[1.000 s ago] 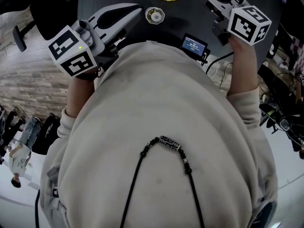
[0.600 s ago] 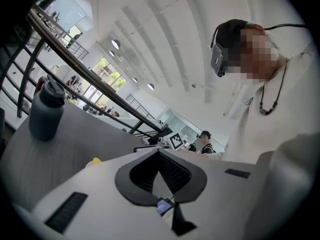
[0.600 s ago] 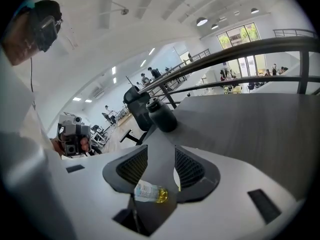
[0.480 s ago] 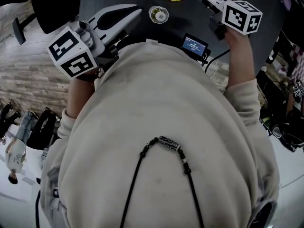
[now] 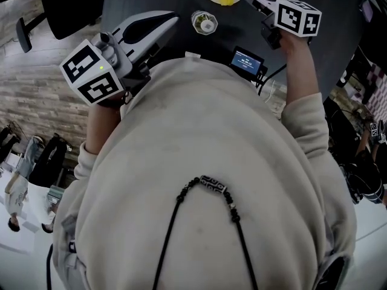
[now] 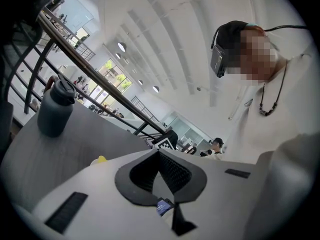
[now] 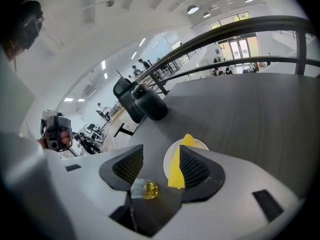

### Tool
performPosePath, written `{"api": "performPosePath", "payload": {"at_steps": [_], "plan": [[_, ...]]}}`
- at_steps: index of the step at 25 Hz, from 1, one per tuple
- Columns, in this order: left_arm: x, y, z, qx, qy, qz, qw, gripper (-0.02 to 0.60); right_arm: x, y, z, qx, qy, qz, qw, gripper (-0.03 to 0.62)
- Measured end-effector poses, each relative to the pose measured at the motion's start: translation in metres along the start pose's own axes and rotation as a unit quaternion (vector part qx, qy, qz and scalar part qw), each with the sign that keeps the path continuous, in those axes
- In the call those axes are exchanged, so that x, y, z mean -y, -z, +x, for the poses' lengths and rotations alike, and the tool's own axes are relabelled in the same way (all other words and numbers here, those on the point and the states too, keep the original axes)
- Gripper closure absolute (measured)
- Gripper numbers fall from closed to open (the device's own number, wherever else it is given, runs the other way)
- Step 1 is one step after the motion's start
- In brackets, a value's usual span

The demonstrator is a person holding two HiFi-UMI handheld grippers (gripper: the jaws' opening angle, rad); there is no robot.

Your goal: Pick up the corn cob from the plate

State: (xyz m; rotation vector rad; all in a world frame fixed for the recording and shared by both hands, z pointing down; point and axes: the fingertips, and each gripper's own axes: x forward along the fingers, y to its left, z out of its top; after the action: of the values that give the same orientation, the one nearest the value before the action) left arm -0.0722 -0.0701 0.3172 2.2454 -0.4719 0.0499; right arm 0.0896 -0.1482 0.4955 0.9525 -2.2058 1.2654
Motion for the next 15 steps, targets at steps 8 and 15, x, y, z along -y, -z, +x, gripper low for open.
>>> {"api": "performPosePath", "payload": {"at_steps": [8,15], "plan": [[-0.006,0.003,-0.012,0.016,-0.019,-0.015,0.9996,0.580,0.015,0.020,0.030,-0.036,0.006,0.007,0.999,0.364],[-0.010,0.006,-0.018,0.025,-0.031,-0.025,0.9989,0.580,0.037,0.044,0.067,-0.090,0.035,0.016,0.995,0.341]]}}
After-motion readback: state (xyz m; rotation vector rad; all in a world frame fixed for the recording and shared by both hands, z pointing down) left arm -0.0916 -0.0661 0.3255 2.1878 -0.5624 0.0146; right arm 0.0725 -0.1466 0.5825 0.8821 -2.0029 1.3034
